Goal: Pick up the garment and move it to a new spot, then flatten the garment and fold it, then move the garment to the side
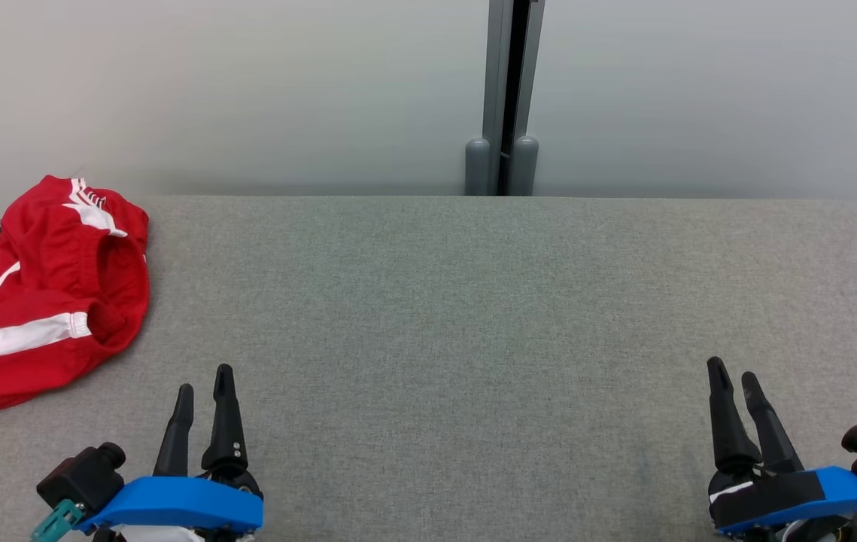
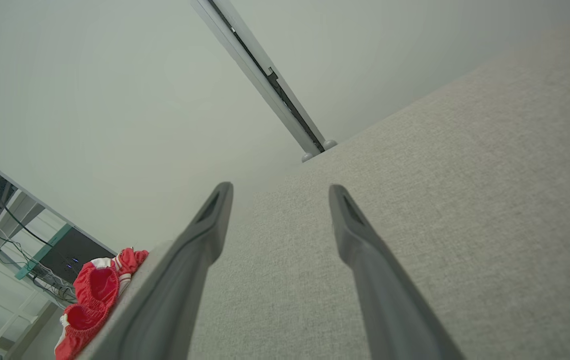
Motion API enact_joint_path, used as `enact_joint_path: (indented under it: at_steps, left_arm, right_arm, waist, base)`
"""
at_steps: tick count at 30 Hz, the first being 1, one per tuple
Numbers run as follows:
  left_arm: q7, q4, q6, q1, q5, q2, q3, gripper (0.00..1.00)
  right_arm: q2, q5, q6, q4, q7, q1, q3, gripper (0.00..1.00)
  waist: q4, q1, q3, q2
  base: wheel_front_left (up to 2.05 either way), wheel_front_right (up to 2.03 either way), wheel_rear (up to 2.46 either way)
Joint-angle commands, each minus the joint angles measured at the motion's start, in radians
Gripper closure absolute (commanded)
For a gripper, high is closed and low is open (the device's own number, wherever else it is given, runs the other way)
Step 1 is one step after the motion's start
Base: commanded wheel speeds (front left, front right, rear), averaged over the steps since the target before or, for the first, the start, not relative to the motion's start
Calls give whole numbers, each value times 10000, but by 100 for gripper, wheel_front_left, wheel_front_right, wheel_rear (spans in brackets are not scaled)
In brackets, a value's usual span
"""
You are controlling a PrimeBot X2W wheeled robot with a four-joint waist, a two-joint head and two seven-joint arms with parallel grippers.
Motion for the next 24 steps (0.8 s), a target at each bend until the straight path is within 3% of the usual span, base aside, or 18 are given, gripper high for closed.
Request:
enact_joint_path:
  at_steps: [1, 24]
  left_arm:
    - [-134, -59, 7, -12, 414, 74, -90, 0]
    - [-735, 396, 15, 175, 2430, 79, -479, 0]
  right_arm:
    - [-80, -445, 15, -107, -130, 66, 28, 0]
    - [-99, -3114, 20, 60, -727, 232, 155, 0]
  waist:
    - [-2, 0, -5, 0]
    - [11, 0, -45, 0]
  base:
    - [0, 0, 0]
    - [0, 0, 0]
